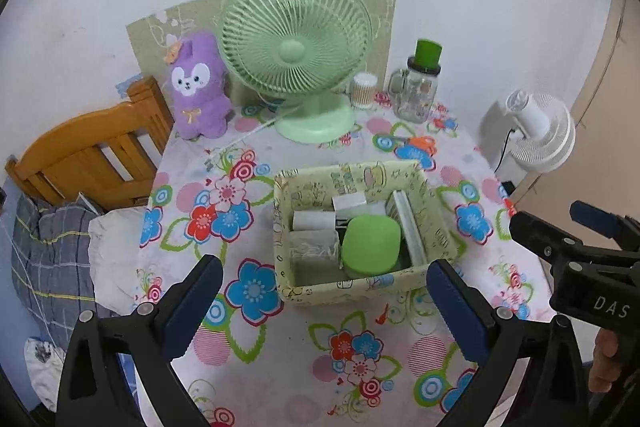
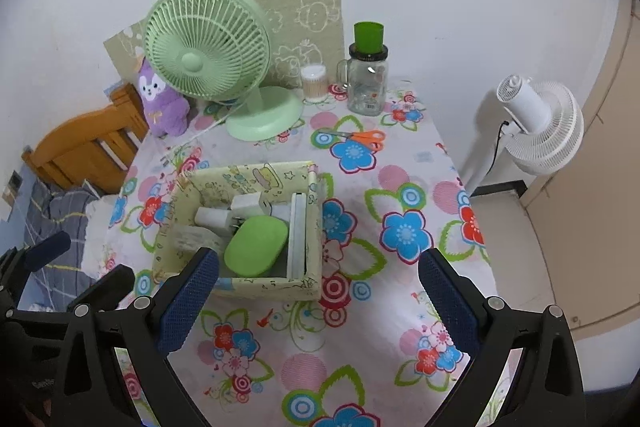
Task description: Organize rigid objects
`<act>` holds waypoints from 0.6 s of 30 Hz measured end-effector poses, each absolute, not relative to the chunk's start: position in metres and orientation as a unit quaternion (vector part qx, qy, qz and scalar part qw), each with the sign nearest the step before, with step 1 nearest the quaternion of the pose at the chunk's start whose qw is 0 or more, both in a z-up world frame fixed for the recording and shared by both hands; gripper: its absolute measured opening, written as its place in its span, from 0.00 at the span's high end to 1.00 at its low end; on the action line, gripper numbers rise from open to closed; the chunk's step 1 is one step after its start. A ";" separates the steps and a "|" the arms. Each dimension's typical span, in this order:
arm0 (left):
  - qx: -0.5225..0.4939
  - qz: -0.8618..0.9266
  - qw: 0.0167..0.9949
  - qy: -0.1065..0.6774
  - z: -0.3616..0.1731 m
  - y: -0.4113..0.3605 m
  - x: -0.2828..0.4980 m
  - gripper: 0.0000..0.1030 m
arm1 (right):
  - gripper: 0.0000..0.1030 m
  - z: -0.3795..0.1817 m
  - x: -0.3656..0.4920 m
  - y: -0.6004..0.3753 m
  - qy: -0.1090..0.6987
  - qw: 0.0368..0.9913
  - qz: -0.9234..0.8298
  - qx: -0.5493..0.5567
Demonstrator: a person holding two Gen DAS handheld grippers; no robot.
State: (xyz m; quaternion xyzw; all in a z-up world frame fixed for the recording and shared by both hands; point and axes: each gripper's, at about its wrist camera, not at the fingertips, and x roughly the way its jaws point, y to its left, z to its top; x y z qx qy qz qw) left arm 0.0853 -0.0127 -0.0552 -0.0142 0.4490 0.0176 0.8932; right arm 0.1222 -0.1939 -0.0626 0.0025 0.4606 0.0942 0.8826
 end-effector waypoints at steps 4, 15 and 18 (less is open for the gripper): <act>-0.016 0.023 0.901 0.432 -0.031 -0.011 0.077 0.00 | 0.02 -0.043 0.113 -0.195 0.435 0.897 0.077 -0.015; -0.004 0.025 0.914 0.405 0.003 -0.014 0.057 0.00 | 0.02 -0.006 0.085 -0.192 0.389 0.917 0.083 -0.036; 0.003 0.042 0.911 0.410 0.007 -0.015 0.051 0.00 | 0.02 -0.001 0.078 -0.196 0.391 0.915 0.090 -0.028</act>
